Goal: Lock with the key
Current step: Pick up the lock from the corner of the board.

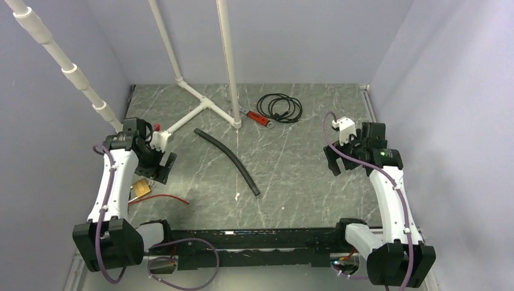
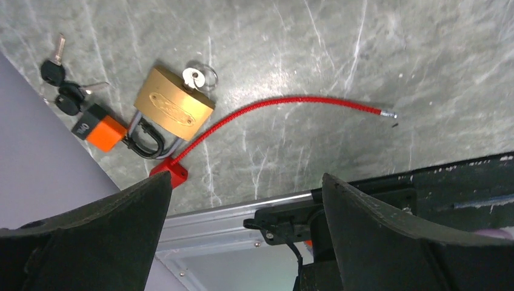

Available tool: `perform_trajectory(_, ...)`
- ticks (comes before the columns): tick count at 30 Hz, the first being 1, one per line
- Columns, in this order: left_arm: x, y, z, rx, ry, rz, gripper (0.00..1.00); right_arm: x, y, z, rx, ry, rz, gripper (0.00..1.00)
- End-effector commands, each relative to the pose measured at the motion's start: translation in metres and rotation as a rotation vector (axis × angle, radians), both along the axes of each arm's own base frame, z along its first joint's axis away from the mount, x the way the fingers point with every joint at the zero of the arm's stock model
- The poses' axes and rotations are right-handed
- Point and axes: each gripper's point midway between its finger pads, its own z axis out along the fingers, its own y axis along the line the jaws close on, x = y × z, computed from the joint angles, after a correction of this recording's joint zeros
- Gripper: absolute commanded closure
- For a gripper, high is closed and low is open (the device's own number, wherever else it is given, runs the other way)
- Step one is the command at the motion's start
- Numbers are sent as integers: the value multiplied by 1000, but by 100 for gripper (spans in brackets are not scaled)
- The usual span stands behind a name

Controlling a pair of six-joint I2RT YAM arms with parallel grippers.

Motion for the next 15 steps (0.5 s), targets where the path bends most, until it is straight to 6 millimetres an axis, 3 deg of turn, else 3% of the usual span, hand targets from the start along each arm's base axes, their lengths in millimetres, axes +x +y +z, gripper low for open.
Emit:
perform_trajectory(1, -18, 4, -13, 17, 88, -94, 1, -2, 12, -1, 26, 23, 37, 0)
perform_trajectory(8, -33, 36, -33, 109, 129, -257, 1, -2, 22, -4, 25, 37, 66, 0)
perform_trajectory(15, -22, 69, -45, 60, 110, -323, 1, -5, 31, -6, 26, 53, 112, 0)
